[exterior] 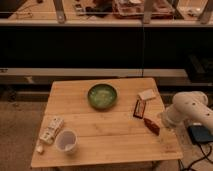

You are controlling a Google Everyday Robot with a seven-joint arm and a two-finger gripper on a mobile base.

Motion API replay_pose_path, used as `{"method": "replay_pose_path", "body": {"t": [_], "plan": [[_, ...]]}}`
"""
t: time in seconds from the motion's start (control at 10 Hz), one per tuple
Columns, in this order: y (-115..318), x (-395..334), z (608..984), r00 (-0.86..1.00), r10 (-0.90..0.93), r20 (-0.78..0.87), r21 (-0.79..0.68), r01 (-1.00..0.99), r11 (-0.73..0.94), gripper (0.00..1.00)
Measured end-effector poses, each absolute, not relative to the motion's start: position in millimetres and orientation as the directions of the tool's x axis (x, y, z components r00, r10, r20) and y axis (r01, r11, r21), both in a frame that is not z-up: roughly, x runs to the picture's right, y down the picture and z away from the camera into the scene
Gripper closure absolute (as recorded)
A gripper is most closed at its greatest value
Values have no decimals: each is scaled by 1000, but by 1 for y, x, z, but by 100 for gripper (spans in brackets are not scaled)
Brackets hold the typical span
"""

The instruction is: Place the pepper in the ceramic cup

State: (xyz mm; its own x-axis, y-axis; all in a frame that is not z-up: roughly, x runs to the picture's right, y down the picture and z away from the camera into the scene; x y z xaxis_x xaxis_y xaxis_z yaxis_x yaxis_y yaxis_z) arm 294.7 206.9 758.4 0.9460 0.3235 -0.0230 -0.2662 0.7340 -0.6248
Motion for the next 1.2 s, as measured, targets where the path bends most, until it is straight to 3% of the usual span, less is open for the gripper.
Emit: {"method": "replay_pose_path", "body": {"t": [0.5, 1.2], "plan": [[210, 288, 760, 959, 284, -17, -635, -230, 738, 20], [189, 275, 789, 950, 312, -19, -598, -261, 757, 20]]}}
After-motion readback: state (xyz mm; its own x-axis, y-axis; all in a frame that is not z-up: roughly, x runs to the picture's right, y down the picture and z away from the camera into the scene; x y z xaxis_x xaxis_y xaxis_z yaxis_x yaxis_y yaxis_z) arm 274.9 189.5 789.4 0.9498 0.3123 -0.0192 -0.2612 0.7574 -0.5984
